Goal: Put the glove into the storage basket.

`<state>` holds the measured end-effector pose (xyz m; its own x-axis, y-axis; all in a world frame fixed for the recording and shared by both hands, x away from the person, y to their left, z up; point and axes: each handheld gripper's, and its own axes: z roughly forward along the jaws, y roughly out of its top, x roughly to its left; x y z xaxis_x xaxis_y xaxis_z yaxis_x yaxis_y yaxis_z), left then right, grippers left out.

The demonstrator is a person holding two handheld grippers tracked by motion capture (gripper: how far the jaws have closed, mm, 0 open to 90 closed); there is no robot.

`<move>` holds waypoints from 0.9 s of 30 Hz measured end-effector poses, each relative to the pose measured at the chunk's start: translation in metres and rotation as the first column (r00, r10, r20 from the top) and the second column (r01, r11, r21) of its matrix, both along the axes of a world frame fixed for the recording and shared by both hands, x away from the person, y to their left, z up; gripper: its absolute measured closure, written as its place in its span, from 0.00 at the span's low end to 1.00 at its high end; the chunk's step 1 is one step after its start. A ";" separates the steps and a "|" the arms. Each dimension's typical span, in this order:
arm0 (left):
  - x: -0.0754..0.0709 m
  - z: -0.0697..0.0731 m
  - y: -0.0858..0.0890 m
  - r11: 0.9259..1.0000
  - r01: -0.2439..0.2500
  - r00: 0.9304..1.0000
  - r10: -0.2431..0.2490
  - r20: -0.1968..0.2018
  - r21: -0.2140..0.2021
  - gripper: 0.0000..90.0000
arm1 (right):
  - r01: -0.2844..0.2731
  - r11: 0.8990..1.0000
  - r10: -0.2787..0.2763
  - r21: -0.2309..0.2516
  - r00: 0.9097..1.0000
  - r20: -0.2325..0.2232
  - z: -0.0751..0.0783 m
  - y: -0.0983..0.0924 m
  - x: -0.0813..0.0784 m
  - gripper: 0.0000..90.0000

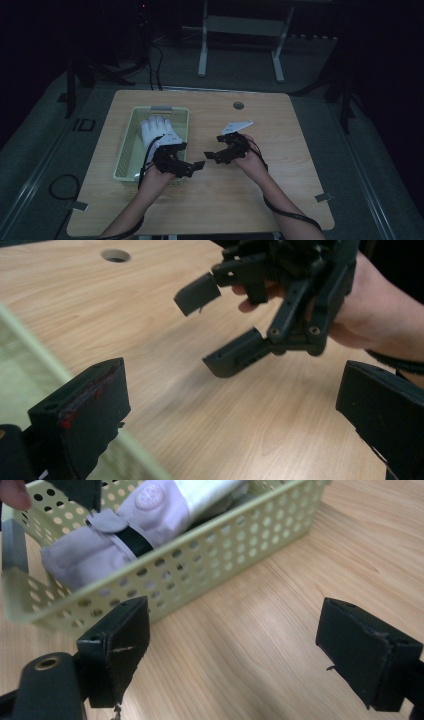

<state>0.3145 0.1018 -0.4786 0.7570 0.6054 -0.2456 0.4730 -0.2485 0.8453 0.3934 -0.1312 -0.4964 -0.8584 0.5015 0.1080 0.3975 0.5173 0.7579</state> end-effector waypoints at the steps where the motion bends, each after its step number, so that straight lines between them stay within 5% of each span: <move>1: -0.001 0.000 -0.003 1.000 0.010 1.000 -0.010 0.008 -0.001 0.01 | 0.007 1.000 -0.007 -0.001 1.000 0.002 -0.001 -0.004 -0.001 0.16; 13: -0.008 -0.009 -0.048 0.990 0.139 0.990 -0.139 -0.002 0.018 0.01 | 0.054 0.998 -0.054 -0.007 0.999 0.000 -0.009 -0.046 -0.011 0.16; 27: -0.019 -0.038 -0.096 0.958 0.275 0.961 -0.276 -0.007 0.078 0.01 | 0.079 0.997 -0.079 -0.019 0.997 -0.003 -0.035 -0.085 -0.030 0.15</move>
